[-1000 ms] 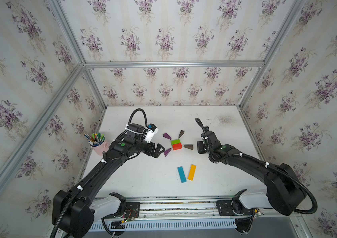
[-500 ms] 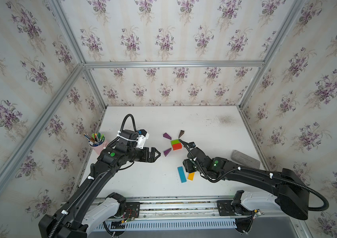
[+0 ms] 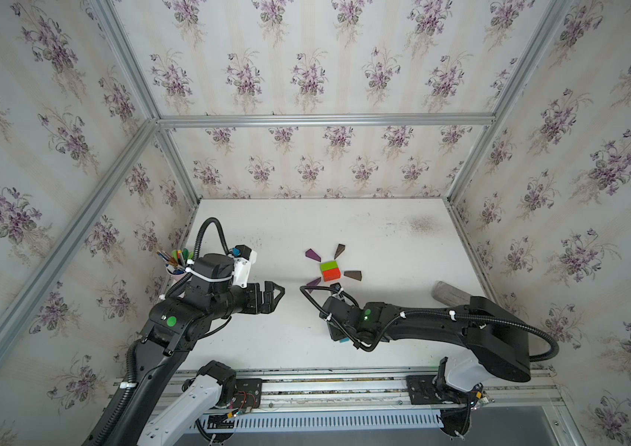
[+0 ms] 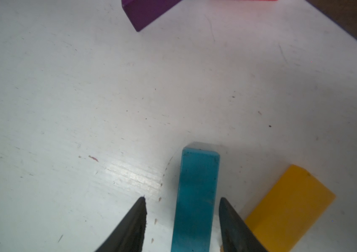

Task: Assemble a small pinwheel with building blocks
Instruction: Assemble the building block at the center of the board.

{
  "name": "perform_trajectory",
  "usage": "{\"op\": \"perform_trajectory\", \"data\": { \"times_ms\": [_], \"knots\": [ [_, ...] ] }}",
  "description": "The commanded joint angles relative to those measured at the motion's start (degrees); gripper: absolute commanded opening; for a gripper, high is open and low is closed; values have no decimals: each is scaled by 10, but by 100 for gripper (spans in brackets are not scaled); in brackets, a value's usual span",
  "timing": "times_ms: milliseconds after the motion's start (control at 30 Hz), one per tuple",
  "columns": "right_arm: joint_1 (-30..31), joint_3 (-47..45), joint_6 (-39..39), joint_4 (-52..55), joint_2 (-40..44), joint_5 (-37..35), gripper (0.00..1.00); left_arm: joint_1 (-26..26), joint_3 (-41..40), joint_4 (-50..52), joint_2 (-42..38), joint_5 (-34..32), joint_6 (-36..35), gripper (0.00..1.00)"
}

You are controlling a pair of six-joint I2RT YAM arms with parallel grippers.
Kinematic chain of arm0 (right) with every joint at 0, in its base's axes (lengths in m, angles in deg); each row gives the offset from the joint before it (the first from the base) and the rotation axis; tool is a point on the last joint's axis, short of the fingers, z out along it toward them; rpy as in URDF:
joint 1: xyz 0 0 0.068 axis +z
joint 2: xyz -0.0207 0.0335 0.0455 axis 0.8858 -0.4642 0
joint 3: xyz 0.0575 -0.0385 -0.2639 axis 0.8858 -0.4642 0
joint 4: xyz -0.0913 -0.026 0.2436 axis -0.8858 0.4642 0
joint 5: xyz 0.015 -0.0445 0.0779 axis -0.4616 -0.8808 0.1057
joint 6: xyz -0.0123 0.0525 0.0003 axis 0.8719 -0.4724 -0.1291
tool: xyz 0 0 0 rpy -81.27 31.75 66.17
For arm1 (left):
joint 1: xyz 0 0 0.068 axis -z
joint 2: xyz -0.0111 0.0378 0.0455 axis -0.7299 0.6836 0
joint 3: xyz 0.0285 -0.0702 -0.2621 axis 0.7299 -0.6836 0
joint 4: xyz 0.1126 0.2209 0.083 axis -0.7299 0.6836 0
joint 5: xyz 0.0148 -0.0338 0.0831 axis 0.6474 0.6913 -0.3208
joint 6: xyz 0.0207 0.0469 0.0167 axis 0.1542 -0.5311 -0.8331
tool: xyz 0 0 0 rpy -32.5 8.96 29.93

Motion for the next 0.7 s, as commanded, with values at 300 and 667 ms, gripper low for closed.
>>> {"op": "perform_trajectory", "data": {
  "times_ms": [300, 667],
  "knots": [
    [1, 3, -27, 21, -37, -6, 46, 0, 23, 24, -13, -61, -7, 99],
    [-14, 15, -16, 17, -56, -5, 24, 0, 25, 25, -18, -86, -10, 100]
  ]
}}
